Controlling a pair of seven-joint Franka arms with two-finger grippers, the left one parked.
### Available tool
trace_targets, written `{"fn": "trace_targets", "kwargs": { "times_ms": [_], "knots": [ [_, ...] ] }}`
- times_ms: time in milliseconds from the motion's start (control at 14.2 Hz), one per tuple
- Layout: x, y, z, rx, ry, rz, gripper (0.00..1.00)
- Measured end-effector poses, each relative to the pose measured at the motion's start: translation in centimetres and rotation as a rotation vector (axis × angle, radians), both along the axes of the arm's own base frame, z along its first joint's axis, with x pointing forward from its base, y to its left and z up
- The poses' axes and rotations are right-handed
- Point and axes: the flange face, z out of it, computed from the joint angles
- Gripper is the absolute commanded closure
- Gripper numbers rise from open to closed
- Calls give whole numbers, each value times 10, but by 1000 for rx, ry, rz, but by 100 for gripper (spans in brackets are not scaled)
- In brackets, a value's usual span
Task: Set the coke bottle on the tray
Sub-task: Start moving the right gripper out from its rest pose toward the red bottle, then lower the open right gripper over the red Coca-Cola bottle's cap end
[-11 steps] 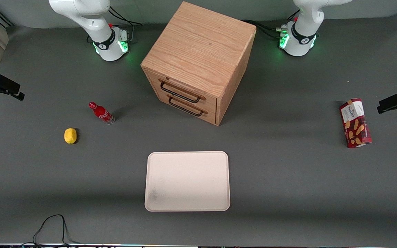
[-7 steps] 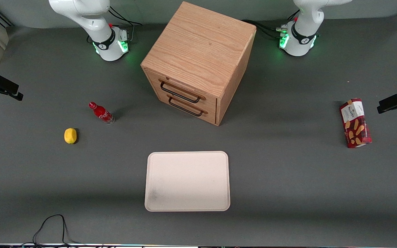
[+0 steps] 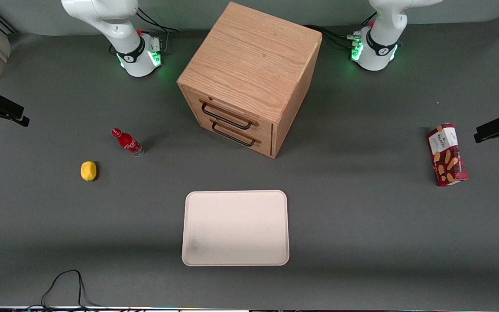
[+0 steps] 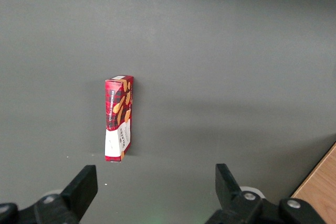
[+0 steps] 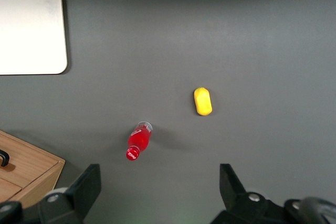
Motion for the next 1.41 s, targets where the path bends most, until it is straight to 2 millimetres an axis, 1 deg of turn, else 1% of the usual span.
{"fn": "trace_targets", "kwargs": {
  "times_ms": [422,562,703,914,1124,1265,1405],
  "knots": [
    [-3,6,-8,2,20,10,0],
    [-8,13,-11,4,28,24,0],
    [-19,25,-14,8,24,46,0],
    [-44,35,-22,22,5,59,0],
    [-80,45,-37,45,4,67,0],
    [-103,59,-45,57,7,71,0],
    [-120,71,-51,60,14,81,0]
  ]
}}
